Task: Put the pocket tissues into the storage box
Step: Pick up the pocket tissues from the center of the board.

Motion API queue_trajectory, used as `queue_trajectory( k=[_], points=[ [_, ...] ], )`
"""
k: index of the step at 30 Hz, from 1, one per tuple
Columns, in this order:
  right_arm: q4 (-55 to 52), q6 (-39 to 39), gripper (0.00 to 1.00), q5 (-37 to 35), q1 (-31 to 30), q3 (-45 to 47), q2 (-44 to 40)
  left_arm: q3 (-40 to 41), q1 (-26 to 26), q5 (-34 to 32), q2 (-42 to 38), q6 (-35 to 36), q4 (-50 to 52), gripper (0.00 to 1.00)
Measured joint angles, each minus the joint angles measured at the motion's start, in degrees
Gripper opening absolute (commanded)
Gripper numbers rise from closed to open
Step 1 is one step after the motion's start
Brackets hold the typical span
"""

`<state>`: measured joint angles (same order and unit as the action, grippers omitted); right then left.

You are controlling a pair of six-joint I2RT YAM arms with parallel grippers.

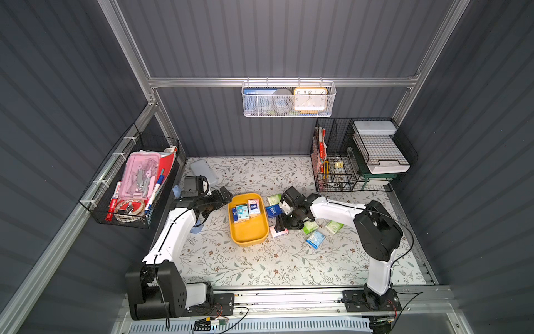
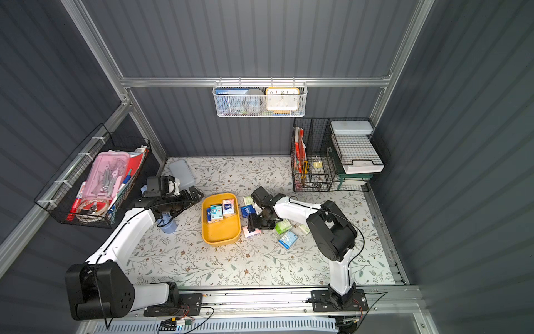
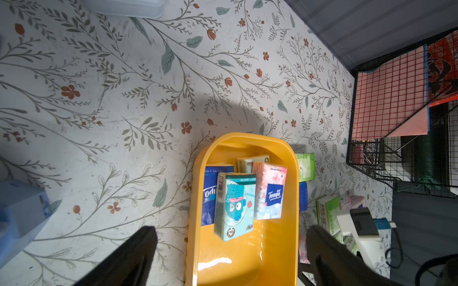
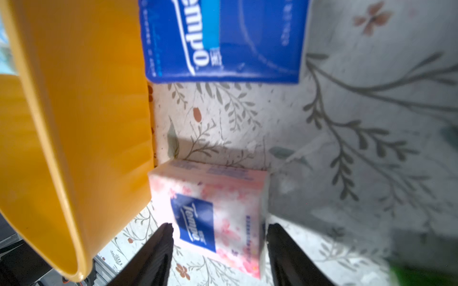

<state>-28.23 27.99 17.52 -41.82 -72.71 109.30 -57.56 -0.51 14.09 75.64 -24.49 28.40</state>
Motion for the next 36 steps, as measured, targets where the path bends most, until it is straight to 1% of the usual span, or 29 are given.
queue_trajectory(
  k=[5,9,11,13,16,20,21,23,27,31,34,36],
  points=[
    [-0.9,3.7,0.63,-0.2,-1.9,3.2,-2.6,-0.1,0.0,0.0,-0.6,0.0,0.2,0.99],
    [-0.3,6.6,0.62,2.2,-3.4,6.8,-5.0,-0.2,0.0,-0.2,-0.9,0.2,0.4,0.99],
    [0.4,7.1,0.62,3.1,-4.2,7.3,-5.8,-0.2,0.0,-0.2,-0.9,0.2,0.4,0.99],
    [0.0,6.3,0.64,2.3,-4.9,6.9,-6.6,-0.4,0.0,-0.2,-0.9,0.2,0.5,0.99],
    [-3.8,0.4,0.71,-2.3,-5.2,3.1,-6.9,-0.6,0.0,-0.2,-1.1,0.4,0.7,0.99],
    [-9.0,-11.6,0.77,-10.1,-5.0,-4.7,-6.2,-0.8,0.0,-0.5,-1.3,1.0,1.6,0.99],
    [-9.2,-14.6,0.99,-11.4,-5.0,-5.9,-6.0,-0.8,0.0,-0.5,-1.4,1.1,1.7,0.99],
    [-8.6,-21.9,0.99,-12.7,-4.9,-6.4,-5.7,-0.8,0.0,-0.7,-1.4,1.1,2.0,0.99],
    [-8.4,-33.2,0.99,-12.2,-4.8,-5.7,-4.0,-0.8,0.0,-0.9,-1.6,1.1,2.5,0.99],
    [-10.2,-40.9,0.94,-10.0,-4.3,-9.7,0.7,-0.8,0.0,-1.2,-1.6,1.1,2.8,0.99],
    [-10.5,-45.8,0.93,-9.0,-4.0,-12.0,3.3,-1.2,0.0,-1.3,-1.5,1.1,3.0,0.99],
    [-10.8,-48.5,0.93,-8.7,-4.0,-11.9,3.8,-1.7,0.0,-1.3,-1.4,1.1,3.0,0.99]
  ],
)
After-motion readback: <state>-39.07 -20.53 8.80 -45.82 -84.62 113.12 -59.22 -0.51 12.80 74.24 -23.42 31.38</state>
